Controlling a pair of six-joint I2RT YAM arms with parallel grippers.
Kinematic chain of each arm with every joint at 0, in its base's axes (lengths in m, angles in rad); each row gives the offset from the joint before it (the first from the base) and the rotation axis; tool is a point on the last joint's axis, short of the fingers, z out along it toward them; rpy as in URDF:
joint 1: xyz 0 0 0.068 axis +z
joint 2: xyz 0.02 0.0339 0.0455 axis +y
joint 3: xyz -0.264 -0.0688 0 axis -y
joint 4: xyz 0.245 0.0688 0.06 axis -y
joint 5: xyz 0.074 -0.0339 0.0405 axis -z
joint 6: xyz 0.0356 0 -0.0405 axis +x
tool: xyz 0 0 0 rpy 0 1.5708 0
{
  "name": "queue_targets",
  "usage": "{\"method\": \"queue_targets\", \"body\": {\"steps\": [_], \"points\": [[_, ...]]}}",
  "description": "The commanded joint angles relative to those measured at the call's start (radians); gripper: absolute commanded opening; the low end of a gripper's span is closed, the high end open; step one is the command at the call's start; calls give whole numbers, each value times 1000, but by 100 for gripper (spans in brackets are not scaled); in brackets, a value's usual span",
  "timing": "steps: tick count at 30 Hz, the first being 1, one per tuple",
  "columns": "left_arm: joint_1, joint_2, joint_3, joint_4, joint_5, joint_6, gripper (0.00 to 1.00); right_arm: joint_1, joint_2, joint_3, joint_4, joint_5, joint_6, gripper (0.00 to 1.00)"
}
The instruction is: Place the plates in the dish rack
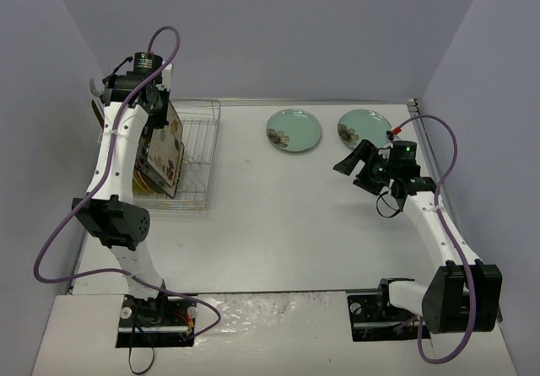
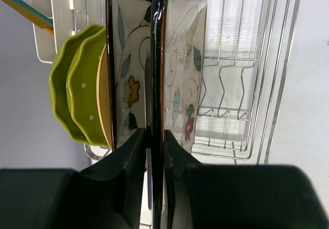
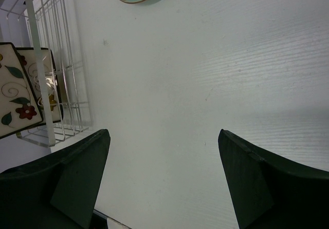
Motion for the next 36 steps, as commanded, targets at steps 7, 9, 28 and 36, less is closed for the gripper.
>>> {"method": "queue_targets", "body": {"steps": [7,9,28,36], "points": [[2,-47,37,87,-13,-48,0,-7,10,23,62,-25,-18,83],[2,-28,41,83,-8,-51,0,-7,11,23,63,-25,-19,83],[19,87,46,40,56,-63,0,-36,45,32,74,-29,-25,83],[38,97,44,20,62,-77,3,-41,52,33,78,-29,-22,83]]}}
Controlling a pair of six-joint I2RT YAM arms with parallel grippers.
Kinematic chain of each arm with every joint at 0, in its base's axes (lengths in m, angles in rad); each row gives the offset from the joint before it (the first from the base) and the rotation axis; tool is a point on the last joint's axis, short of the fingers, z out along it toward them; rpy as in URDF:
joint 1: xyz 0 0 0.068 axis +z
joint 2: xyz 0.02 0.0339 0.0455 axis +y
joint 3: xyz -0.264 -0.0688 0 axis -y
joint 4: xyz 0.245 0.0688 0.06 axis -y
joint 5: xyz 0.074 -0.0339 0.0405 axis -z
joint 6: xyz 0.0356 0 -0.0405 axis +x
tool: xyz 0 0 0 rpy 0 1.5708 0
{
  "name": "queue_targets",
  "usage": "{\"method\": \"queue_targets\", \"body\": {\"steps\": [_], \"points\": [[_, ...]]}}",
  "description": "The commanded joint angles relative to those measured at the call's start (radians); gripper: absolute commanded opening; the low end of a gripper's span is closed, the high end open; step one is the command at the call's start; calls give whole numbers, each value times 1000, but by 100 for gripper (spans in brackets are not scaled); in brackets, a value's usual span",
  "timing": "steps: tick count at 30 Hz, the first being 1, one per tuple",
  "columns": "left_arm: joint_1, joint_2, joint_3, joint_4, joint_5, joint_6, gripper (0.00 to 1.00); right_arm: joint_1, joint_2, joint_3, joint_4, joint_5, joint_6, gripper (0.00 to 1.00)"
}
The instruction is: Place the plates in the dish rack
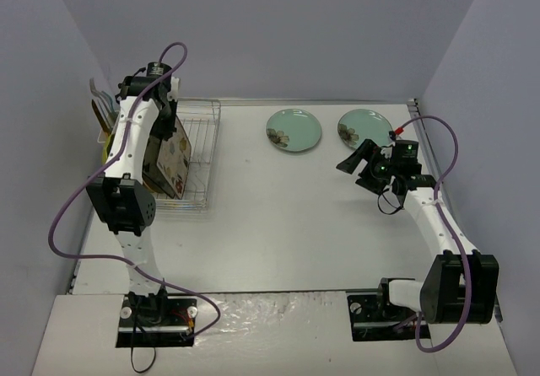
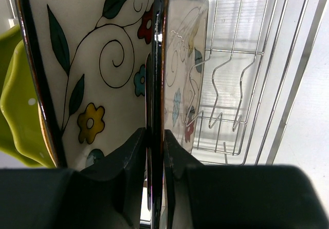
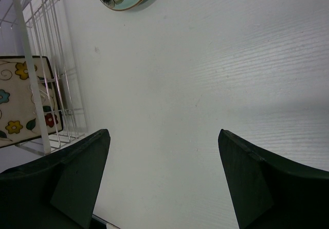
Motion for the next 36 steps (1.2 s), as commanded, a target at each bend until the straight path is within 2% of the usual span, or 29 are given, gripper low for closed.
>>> {"method": "queue_targets", "body": {"steps": [1,9,20,36], "points": [[17,-53,71,20,-1,-31,5,-5,4,34,55,-18,-14,83],[38,-68,35,46,-29,-24,21,-4,12,49,59,-15,-11,83],[56,-94,-37,108,-18,2,23,-6,-6,25,60,-9,-9,83],[54,-124,-23,91,-53,7,51,-6,-8,11,93,21,-2,83]]}}
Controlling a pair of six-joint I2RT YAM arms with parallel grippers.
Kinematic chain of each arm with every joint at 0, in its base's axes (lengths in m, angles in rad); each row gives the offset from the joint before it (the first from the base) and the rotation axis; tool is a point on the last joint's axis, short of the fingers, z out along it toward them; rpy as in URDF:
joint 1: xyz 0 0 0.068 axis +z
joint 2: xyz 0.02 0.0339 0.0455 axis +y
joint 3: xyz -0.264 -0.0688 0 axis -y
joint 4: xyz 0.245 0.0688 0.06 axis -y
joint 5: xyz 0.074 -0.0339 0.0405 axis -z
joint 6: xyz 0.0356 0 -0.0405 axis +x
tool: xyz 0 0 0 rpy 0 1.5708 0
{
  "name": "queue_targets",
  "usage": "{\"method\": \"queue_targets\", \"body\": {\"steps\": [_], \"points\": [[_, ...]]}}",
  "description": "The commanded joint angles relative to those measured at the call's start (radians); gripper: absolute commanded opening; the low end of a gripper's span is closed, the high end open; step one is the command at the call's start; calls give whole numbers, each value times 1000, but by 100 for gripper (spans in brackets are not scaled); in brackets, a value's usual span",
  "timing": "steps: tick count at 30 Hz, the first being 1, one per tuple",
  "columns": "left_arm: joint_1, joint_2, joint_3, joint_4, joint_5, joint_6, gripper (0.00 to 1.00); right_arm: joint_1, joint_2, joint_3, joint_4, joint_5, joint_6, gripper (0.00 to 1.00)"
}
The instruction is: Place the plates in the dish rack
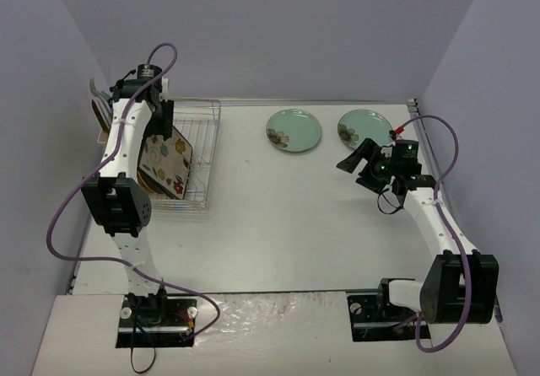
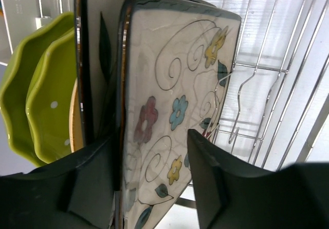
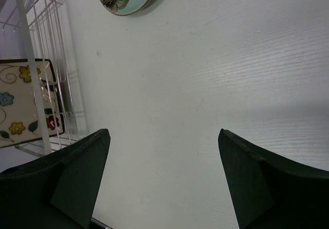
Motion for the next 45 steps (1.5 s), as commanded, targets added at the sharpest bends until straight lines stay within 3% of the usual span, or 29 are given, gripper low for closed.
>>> {"method": "queue_targets", "body": {"steps": [1,10,18,29,34,45], "points": [[-4,-110,50,8,-27,10,54,-5,-12,10,78,25,1,83],[-4,-164,97,-12,-29,-14,74,-6,30,9,151,131,38,83],[-4,-234,84,15,-31,-52,83,-24,111,-3,291,274,163,84],[-7,-581,-342,305,133,-141,97,-139,356,23,581,269,229,82],[-7,-746,-569,443,216,-167,97,-159,505,91,650,273,247,80],[-12,-884,-739,408,214,-166,97,-196,704,128,810,286,372,70]]}}
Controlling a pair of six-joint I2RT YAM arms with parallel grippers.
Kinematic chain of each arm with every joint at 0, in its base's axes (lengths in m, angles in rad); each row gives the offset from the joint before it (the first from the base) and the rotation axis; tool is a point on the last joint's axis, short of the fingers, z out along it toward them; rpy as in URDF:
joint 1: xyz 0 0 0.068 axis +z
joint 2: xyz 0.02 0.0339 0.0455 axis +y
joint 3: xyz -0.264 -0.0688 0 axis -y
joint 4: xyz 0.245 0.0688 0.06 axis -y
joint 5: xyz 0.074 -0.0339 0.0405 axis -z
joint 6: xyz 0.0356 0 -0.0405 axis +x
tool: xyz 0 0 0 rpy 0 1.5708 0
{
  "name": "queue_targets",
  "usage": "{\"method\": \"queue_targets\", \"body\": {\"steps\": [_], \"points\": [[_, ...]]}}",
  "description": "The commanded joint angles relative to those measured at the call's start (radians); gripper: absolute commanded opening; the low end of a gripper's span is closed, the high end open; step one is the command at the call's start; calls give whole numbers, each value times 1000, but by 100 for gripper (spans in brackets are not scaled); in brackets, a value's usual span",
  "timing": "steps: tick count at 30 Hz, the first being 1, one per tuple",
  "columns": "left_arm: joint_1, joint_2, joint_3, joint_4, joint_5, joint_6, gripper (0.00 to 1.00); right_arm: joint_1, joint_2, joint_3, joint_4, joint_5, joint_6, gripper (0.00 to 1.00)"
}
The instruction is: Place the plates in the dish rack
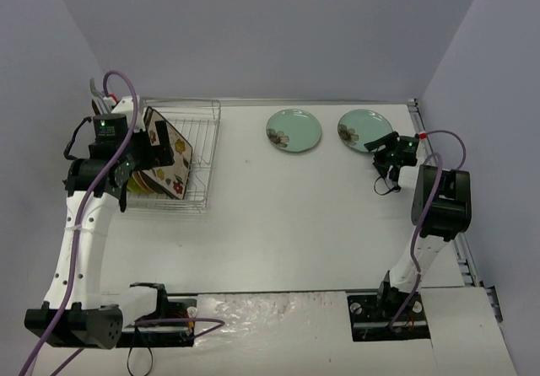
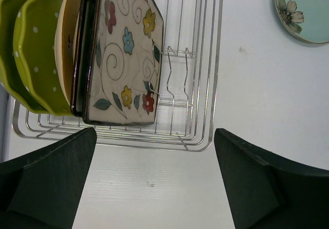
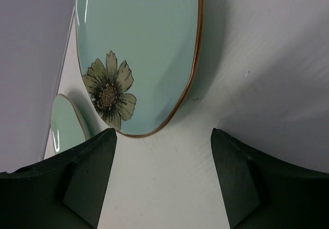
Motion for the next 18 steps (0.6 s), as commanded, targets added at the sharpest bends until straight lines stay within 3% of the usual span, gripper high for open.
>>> {"method": "queue_targets", "body": {"steps": [1,9,12,16,18], "points": [[-1,-51,-7,44,10,-28,97,-19,49,27,137,46,86,68],[-3,-77,-39,21,18,-43,97,-17,149,39,172,85,205,48],[-3,-80,-47,15,25,-51,97,-21,176,40,193,85,223,35],[-4,-79,-61,15,50,-70,97,-32,185,13,238,82,240,8],[-6,-78,-60,15,65,-75,97,-36,176,4,247,75,239,4]]}}
